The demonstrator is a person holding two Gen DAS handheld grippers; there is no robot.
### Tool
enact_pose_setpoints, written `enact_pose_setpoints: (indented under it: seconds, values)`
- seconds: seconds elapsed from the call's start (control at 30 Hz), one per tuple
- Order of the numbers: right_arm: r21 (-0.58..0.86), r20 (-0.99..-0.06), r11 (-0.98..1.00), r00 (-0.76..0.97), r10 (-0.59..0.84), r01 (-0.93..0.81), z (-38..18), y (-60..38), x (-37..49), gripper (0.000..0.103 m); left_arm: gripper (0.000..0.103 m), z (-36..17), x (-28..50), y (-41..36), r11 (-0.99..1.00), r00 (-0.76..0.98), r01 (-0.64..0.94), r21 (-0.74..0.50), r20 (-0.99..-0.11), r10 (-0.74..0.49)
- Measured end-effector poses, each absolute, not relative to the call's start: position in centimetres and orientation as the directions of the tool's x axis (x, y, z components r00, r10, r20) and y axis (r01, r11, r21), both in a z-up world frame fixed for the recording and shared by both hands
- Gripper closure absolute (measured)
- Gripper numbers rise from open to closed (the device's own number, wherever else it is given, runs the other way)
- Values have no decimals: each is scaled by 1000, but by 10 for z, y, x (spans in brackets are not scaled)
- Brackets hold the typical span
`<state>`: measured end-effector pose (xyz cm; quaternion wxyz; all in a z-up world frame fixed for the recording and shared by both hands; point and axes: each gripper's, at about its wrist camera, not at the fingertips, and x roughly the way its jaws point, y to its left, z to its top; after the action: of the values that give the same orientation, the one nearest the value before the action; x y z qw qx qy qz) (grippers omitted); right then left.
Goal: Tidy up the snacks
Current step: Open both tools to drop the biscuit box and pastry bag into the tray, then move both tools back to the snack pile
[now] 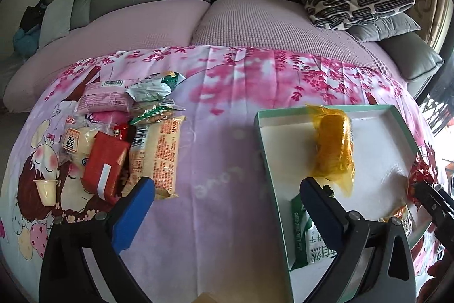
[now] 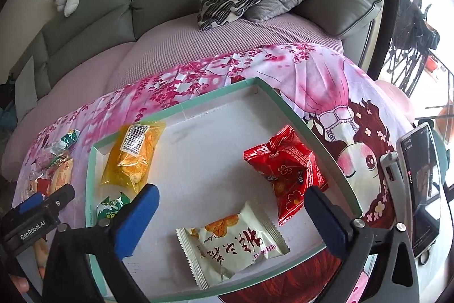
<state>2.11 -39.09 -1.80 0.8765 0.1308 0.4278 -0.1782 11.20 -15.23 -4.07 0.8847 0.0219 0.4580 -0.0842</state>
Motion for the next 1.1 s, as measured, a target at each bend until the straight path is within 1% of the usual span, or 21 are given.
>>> enact_pose_setpoints:
  seconds: [0.3, 0.43, 0.57, 0.77, 0.87, 1.1]
  values:
    - [87, -781, 902, 590, -203, 424, -18, -390, 21, 0, 1, -38, 113, -151, 982, 592, 183, -39, -793, -142]
    - [110, -769, 900, 610, -192, 421, -17, -389, 21, 0, 1, -36, 116, -143, 985, 593, 165, -54, -792, -143]
    - [100, -756, 906, 623, -199, 410, -15, -384, 22, 0, 1, -33, 118, -132, 987, 601, 142, -77, -785, -148]
    - [71, -756, 919, 623, -203, 387, -14, -370, 29, 0, 1, -26, 121, -110, 992, 615, 98, -80, -779, -124]
    - [63, -747, 923, 632, -208, 380, -12, -360, 33, 0, 1, -24, 126, -92, 996, 605, 68, -63, -791, -91]
    - [91, -732, 946, 665, -148, 310, -7, -327, 52, 0, 1, -17, 134, -34, 997, 617, -55, -62, -786, -15]
